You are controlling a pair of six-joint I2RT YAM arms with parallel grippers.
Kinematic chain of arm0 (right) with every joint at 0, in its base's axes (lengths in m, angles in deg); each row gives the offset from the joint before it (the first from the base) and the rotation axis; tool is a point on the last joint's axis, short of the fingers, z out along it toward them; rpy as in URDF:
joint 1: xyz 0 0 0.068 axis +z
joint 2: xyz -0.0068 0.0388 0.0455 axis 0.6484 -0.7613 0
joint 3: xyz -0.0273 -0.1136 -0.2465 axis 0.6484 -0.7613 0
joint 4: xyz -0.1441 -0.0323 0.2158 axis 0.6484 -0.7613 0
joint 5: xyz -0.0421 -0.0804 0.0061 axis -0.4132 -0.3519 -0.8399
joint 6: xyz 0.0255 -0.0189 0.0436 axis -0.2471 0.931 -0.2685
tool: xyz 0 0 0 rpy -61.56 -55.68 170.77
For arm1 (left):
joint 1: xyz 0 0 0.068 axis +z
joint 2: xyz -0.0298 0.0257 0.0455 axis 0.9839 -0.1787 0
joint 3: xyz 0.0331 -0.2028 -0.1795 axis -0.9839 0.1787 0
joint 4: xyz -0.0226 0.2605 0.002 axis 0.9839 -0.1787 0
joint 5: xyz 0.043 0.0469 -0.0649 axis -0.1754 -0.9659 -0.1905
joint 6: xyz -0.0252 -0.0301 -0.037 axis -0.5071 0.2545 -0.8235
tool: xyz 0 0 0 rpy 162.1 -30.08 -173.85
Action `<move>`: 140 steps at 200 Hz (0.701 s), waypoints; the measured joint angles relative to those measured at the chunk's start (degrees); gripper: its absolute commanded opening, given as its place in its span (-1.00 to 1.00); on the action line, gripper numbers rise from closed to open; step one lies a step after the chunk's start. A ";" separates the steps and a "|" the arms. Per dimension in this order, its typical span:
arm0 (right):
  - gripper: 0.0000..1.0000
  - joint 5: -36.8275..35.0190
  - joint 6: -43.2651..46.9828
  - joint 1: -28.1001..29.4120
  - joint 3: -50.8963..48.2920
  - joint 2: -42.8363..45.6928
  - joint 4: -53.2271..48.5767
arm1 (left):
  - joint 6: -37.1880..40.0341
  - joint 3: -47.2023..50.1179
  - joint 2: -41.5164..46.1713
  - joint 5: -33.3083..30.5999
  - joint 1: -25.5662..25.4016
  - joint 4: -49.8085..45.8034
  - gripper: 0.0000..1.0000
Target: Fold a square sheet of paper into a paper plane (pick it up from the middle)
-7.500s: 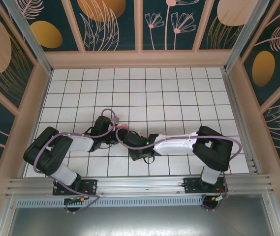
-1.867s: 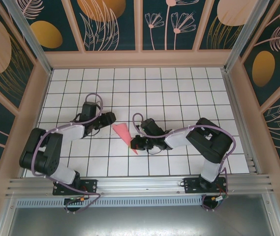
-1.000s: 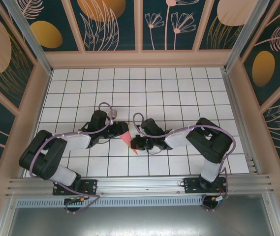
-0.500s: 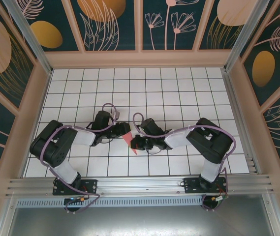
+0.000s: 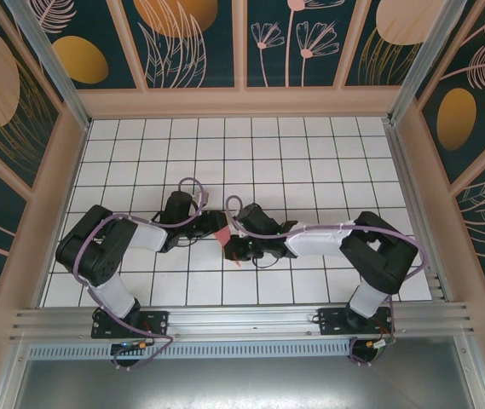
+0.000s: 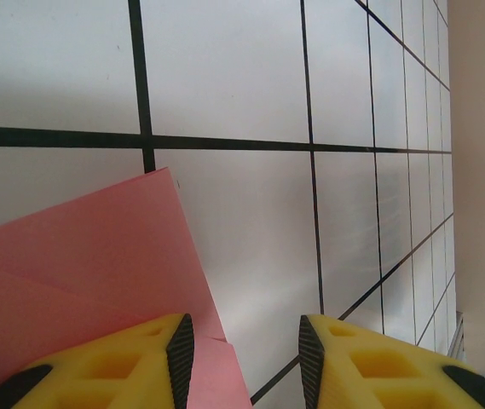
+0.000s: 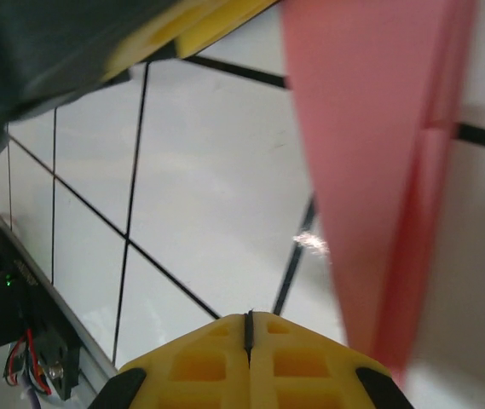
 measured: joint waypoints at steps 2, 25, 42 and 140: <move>-0.91 -0.02 0.02 0.11 0.11 0.00 -0.13 | 0.00 -0.04 0.00 0.00 0.00 -0.04 -0.19; -0.92 -0.46 0.76 1.40 1.14 -0.81 -1.44 | 0.02 -0.20 -0.04 -0.09 -0.02 -0.33 -0.19; -0.91 -1.33 0.74 1.46 0.98 -1.05 -2.49 | 0.04 -0.26 -0.04 -0.11 -0.02 -0.46 -0.19; -0.89 0.68 -2.89 -1.84 -9.97 0.90 8.28 | 1.14 -0.70 -0.07 -0.26 -0.11 -1.51 -0.21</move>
